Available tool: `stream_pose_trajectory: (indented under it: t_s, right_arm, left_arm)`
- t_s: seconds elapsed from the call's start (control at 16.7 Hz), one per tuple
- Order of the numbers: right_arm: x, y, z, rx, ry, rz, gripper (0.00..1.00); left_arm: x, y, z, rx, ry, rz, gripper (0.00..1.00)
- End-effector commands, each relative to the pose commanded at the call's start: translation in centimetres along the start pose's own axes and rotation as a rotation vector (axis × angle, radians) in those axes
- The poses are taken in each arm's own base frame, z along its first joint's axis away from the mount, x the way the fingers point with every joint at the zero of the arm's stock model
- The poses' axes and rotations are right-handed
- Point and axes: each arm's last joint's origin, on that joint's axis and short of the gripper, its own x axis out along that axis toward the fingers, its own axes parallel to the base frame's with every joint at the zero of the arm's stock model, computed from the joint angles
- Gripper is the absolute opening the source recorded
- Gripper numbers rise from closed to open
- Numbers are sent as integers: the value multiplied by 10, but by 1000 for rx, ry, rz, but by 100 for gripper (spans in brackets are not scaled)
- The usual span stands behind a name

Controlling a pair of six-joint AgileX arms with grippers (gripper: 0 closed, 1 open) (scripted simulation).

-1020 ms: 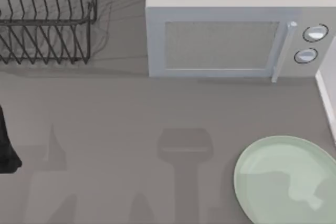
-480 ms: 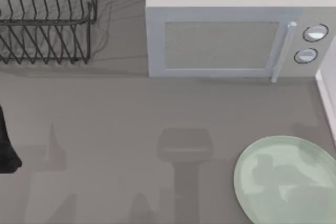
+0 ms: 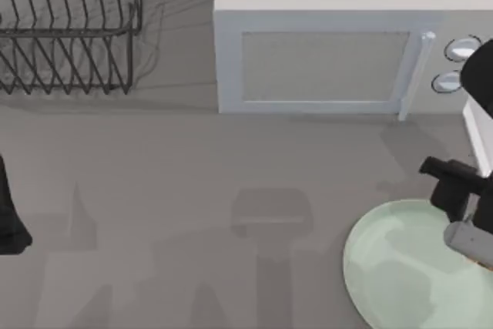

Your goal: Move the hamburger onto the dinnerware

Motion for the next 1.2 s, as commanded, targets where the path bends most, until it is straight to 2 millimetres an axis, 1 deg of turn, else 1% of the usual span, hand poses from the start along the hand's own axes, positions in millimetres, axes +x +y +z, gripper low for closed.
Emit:
stream_pose_trajectory:
  t_s: [0.12, 0.24, 0.42, 0.84, 0.96, 1.2]
  right_arm:
    - [1, -12, 11, -193, 8, -3, 0]
    - [2, -22, 21, -348, 18, -6, 0]
    - [3, -30, 30, -489, 28, -11, 0]
    - [4, -30, 31, -500, 28, -10, 0]
    - [13, -31, 31, -504, 27, -9, 0]
    - [42, -33, 29, -509, 30, -14, 0]
  left_arm:
    - [0, 0, 0, 0, 0, 0, 100]
    - [0, 0, 0, 0, 0, 0, 100]
    - [0, 0, 0, 0, 0, 0, 100]
    - [0, 0, 0, 0, 0, 0, 100]
    - [0, 0, 0, 0, 0, 0, 100]
    - [0, 0, 0, 0, 0, 0, 100]
